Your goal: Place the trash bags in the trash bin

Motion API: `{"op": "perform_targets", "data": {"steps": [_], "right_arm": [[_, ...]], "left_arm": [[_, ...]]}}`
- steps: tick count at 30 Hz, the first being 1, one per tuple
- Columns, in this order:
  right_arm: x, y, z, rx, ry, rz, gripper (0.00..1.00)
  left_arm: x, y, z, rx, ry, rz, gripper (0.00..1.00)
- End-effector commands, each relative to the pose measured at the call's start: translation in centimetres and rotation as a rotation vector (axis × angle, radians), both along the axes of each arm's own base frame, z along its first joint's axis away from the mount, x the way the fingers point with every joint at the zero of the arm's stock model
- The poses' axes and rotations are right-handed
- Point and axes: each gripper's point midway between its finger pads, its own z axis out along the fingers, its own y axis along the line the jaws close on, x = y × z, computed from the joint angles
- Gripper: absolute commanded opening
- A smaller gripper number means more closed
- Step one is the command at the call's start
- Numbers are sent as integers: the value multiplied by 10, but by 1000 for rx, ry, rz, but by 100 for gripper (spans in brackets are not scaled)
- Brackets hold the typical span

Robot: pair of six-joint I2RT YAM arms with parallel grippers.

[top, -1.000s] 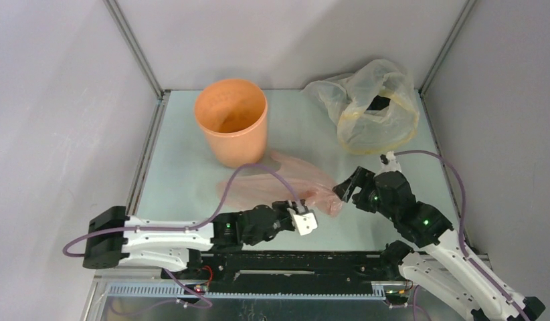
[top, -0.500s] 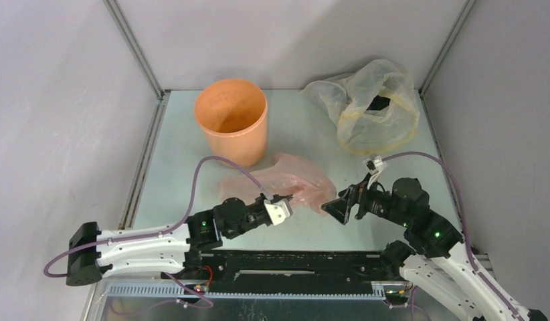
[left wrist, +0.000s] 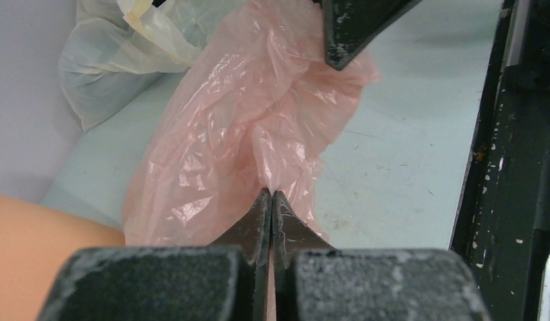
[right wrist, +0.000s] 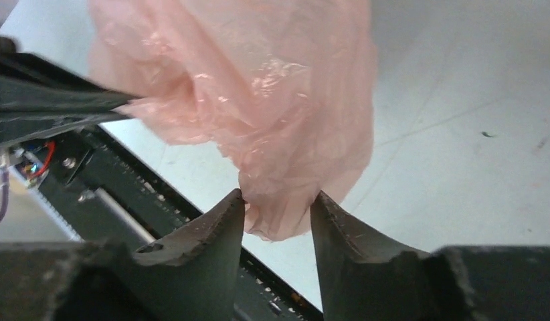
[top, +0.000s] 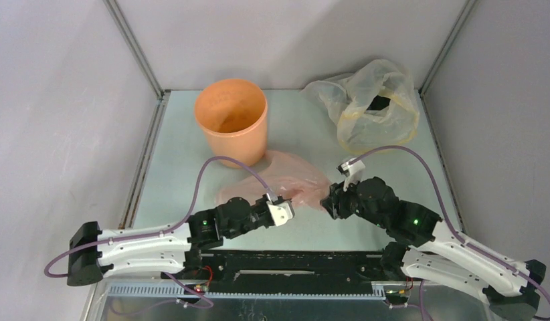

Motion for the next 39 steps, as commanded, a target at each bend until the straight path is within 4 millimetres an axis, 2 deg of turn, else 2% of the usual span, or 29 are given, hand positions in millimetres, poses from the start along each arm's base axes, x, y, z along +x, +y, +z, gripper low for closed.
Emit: {"op": "perform_targets", "data": {"steps": [1, 3, 5, 10, 12, 16, 22, 25, 28, 32, 39], "right_arm": [[29, -18, 20, -8, -86, -175, 35], [34, -23, 18, -6, -71, -210, 19], [39, -31, 16, 4, -43, -244, 13], [53, -47, 0, 44, 66, -275, 15], [58, -53, -10, 74, 122, -284, 19], [66, -60, -22, 132, 202, -302, 21], [70, -69, -25, 127, 209, -344, 28], [75, -81, -31, 115, 227, -409, 29], [80, -99, -42, 105, 276, -518, 21], [83, -119, -51, 101, 301, -633, 11], [86, -154, -55, 99, 295, -845, 13]], "left_arm": [[-8, 1, 33, -99, -13, -40, 0], [-10, 7, 35, -115, -14, -46, 0], [-10, 15, 33, -128, -9, -35, 0], [-11, 38, 25, -190, 9, 5, 0], [-13, 45, 27, -239, 15, 6, 0], [-17, 56, 38, -342, 9, 7, 0], [-18, 68, 59, -446, -8, 21, 0], [-16, 75, 68, -508, -1, 49, 0], [0, 102, 83, -680, 15, 189, 0], [8, 125, 86, -794, 22, 274, 0], [27, 151, 86, -793, 41, 465, 0]]}}
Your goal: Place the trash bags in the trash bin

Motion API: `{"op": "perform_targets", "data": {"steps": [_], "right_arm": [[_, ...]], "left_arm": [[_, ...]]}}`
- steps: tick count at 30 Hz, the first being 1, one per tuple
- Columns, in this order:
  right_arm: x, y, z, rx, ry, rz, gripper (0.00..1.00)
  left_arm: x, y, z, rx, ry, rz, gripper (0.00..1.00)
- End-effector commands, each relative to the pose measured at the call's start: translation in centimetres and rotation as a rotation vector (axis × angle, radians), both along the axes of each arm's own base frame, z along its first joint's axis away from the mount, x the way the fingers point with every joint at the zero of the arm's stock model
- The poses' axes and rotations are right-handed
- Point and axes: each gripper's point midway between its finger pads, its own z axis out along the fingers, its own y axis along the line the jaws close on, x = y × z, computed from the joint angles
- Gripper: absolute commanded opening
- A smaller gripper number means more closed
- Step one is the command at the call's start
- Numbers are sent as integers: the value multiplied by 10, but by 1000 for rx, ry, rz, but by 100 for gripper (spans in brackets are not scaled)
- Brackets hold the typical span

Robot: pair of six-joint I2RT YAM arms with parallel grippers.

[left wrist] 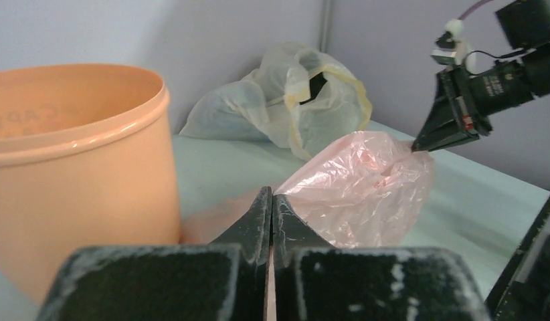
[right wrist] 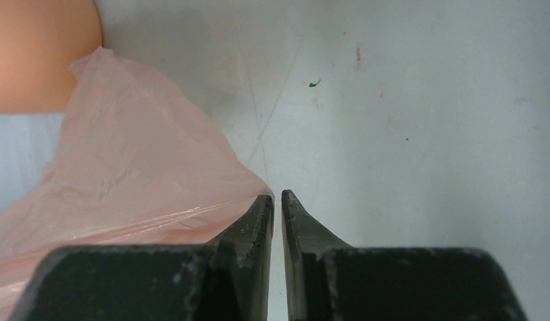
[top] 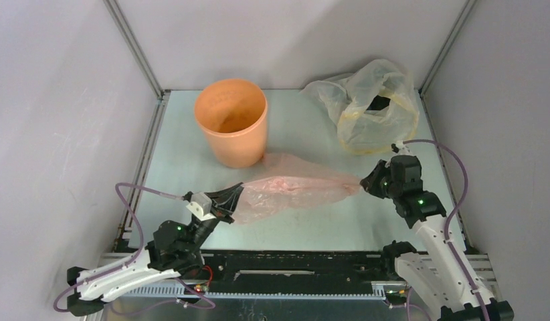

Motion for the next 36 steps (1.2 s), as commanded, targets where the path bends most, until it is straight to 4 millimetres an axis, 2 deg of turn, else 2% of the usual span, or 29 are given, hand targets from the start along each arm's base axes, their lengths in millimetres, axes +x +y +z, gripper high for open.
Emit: {"op": "perform_targets", "data": {"steps": [1, 3, 4, 6, 7, 8, 9, 11, 14, 15, 18, 22, 26, 30, 33, 36], "right_arm": [[3, -33, -4, -47, 12, -205, 12], [3, -36, -4, -45, 17, -227, 15], [3, -36, -3, -41, 11, -222, 20], [2, -31, 5, -28, -21, -183, 34], [2, -28, 10, -21, -48, -156, 50], [1, -21, 17, -3, -75, -111, 60], [-1, -12, 26, 13, -116, -48, 68], [-9, 8, 45, 63, -199, 94, 74], [-17, 26, 64, 108, -272, 215, 76], [-19, 29, 67, 117, -279, 236, 76], [-24, 35, 71, 130, -286, 281, 79], [-38, 54, 83, 170, -339, 438, 84], [-51, 71, 101, 191, -434, 571, 87], [-53, 83, 116, 195, -503, 620, 91], [-44, 87, 120, 162, -504, 598, 93], [-33, 87, 127, 97, -517, 556, 94]], "left_arm": [[16, 26, 18, -86, 62, 147, 0], [16, 19, 19, -56, 66, 130, 0], [15, 14, 20, -39, 65, 115, 0], [16, 5, 21, 0, 75, 96, 0], [16, 0, 21, 23, 78, 82, 0], [16, -6, 22, 44, 83, 68, 0], [16, -11, 25, 60, 89, 55, 0], [18, -27, 25, 105, 114, 31, 0], [23, -51, 30, 156, 160, 4, 0], [25, -59, 39, 163, 172, -5, 0], [33, -89, 47, 217, 232, -19, 0], [47, -123, 44, 332, 314, -12, 0], [57, -149, 54, 361, 322, -18, 0], [67, -166, 74, 367, 303, -13, 0], [60, -179, 91, 376, 272, -95, 0], [44, -184, 97, 395, 228, -197, 0]]}}
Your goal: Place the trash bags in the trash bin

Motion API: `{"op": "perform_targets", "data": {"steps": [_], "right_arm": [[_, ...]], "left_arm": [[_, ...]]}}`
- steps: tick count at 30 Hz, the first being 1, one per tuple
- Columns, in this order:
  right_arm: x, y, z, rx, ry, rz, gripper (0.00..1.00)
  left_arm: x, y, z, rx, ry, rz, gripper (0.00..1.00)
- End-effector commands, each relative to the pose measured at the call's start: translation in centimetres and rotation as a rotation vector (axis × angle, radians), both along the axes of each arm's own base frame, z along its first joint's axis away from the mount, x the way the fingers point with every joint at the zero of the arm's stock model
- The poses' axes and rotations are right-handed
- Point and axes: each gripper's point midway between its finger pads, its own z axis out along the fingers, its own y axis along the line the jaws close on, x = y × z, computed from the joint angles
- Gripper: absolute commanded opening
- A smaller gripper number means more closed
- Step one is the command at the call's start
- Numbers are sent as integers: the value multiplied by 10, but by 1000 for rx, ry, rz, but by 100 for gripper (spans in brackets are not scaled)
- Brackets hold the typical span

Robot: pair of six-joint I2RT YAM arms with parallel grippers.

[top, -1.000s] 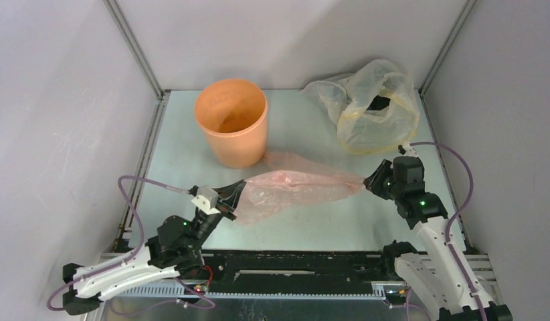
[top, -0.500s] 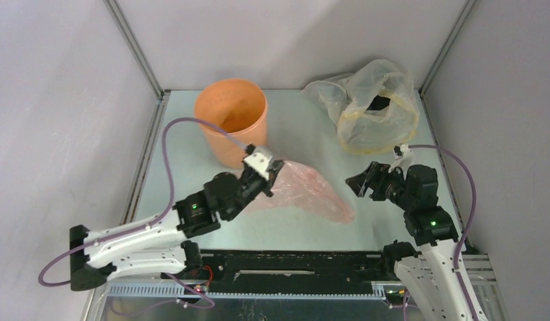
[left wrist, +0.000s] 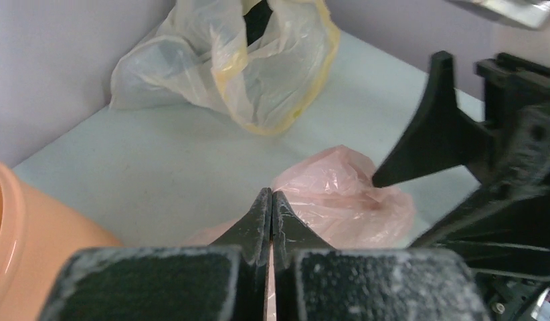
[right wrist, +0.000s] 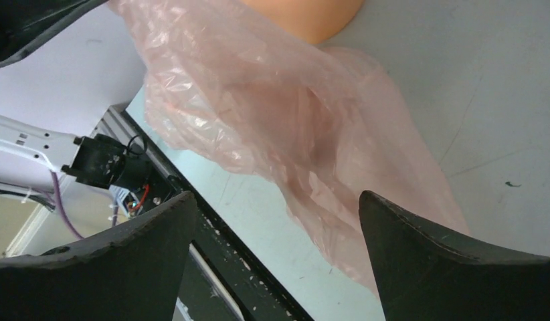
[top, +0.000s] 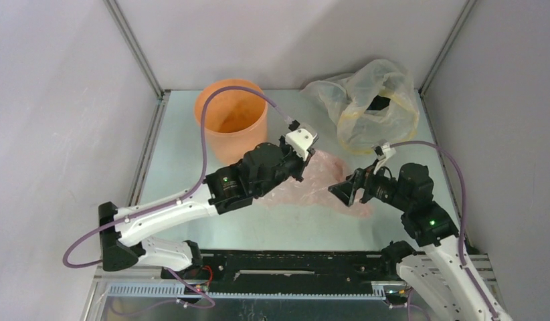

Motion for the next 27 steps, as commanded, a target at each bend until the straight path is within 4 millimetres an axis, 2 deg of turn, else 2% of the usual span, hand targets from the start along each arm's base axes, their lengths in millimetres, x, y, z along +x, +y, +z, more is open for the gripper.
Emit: {"op": "perform_targets", "data": {"steps": [1, 4, 9, 15, 18, 19, 22, 23, 24, 25, 27], "right_arm": [[23, -1, 38, -40, -149, -80, 94], [26, 0, 57, -65, -234, -101, 91], [25, 4, 82, -95, -336, -92, 86], [8, 42, 93, -113, -396, 96, 91], [5, 55, 98, -110, -412, 125, 84], [4, 57, 99, -106, -414, 130, 75], [5, 61, 105, -70, -402, 118, 28], [7, 60, 107, -57, -389, 96, 17], [11, 58, 108, -44, -371, 69, 9], [14, 56, 108, -33, -343, 44, 2], [25, 52, 102, -19, -255, -4, 0]], "left_arm": [[-24, -4, 33, -37, -47, -168, 0], [-31, 6, 34, -27, -39, -183, 0], [-40, 21, 51, -47, -54, -198, 0], [-54, 29, 73, -93, -71, -253, 0], [-64, 30, 80, -117, -61, -295, 0], [-68, 30, 84, -130, -58, -312, 0], [-72, 35, 89, -150, -54, -318, 0], [-68, 40, 90, -158, -45, -282, 0], [-58, 49, 89, -160, -33, -202, 4], [-48, 59, 88, -158, -28, -123, 13], [-31, 78, 83, -157, -11, 5, 23]]}}
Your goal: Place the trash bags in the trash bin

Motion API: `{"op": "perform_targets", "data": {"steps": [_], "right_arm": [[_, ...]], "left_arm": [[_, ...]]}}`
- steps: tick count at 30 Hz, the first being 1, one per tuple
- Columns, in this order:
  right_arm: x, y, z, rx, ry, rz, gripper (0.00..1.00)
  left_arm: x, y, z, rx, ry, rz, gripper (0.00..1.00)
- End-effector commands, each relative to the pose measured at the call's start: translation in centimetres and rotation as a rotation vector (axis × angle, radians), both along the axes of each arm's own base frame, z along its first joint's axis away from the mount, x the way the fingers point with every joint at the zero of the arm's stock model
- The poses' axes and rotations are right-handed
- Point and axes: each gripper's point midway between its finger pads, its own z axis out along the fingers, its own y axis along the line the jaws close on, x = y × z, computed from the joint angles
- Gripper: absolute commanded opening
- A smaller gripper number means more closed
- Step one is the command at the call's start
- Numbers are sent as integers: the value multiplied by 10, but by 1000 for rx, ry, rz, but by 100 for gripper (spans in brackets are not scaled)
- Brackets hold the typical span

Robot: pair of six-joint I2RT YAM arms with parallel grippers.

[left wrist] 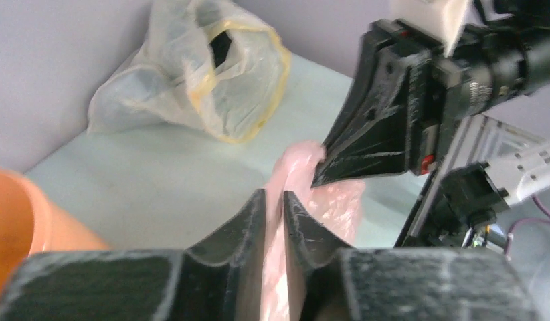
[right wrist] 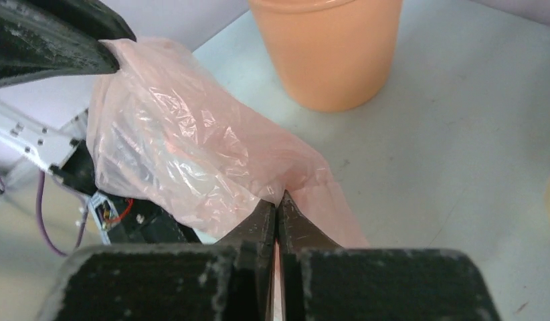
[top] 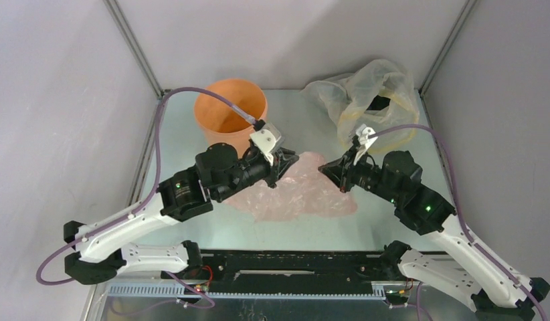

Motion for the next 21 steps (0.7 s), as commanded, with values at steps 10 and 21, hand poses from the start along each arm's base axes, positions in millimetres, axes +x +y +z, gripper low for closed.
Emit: {"op": "perform_targets", "data": {"steps": [10, 21], "right_arm": [[103, -39, -63, 135, 537, -405, 12], [102, -70, -95, -33, 549, -579, 99]], "left_arm": [[46, 101, -10, -120, 131, 405, 86], [62, 116, -73, 10, 210, 473, 97]]}}
